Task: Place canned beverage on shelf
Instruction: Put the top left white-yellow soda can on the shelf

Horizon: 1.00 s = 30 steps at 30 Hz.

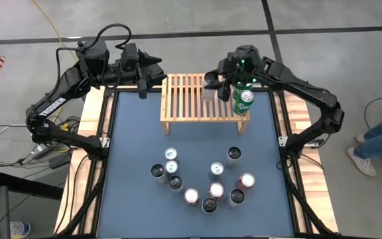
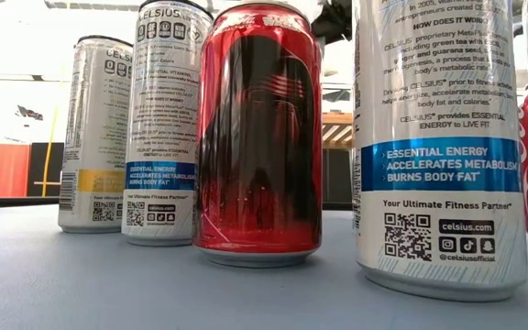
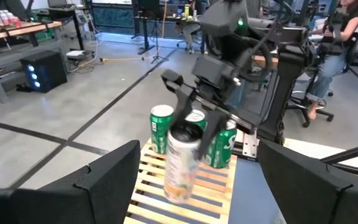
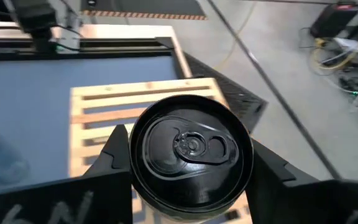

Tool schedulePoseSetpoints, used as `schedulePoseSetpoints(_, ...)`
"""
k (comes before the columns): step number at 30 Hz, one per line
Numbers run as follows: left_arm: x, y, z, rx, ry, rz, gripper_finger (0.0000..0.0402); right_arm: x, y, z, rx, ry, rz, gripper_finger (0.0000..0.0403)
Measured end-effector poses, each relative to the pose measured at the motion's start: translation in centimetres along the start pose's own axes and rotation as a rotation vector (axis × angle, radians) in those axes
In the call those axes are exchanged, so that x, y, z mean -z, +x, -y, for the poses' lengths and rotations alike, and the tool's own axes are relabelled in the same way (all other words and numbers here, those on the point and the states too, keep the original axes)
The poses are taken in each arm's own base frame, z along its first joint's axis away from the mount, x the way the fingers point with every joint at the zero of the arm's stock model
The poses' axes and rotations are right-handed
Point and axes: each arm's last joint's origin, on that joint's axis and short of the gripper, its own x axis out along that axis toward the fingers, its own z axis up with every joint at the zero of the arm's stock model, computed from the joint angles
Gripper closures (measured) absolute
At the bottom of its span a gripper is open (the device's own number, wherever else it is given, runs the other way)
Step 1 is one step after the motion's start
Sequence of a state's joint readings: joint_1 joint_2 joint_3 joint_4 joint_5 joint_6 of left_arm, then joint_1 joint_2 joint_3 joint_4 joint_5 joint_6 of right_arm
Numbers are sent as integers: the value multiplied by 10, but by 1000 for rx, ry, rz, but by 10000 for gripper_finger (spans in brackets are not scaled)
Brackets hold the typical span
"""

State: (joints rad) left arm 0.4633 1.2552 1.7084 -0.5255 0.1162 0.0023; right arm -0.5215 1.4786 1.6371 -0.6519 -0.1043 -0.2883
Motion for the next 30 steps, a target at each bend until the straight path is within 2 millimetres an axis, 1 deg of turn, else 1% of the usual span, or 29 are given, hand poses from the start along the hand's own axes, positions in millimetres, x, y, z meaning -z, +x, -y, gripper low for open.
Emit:
schedulePoseSetpoints(5,0,0,0,-1,-7,0,90,4,-9,27,77,-7,-13,242)
schedulePoseSetpoints(9,0,0,0,-1,-14,1,90,7,-9,45,118,-33,-21,242)
schedulePoseSetpoints(13,0,0,0,-4,-16,0,90,11,-13,60,91,-25,14,242)
schedulePoseSetpoints(17,0,0,0,-5,-18,0,90,19,-20,77,29,-40,42,242)
schedulePoseSetpoints(19,0,0,0,-5,-17,0,90,22,-24,85,37,-53,47,242)
schedulePoseSetpoints(22,0,0,-1,-18,-17,0,90,27,-28,94,50,-57,38,242)
schedulePoseSetpoints(25,0,0,-1,-26,-15,0,90,31,-30,98,31,-44,32,242)
schedulePoseSetpoints(27,0,0,-1,-29,-15,0,90,30,-30,99,28,-46,44,242)
schedulePoseSetpoints(30,0,1,-2,-49,-16,0,90,32,-20,98,-24,-46,48,242)
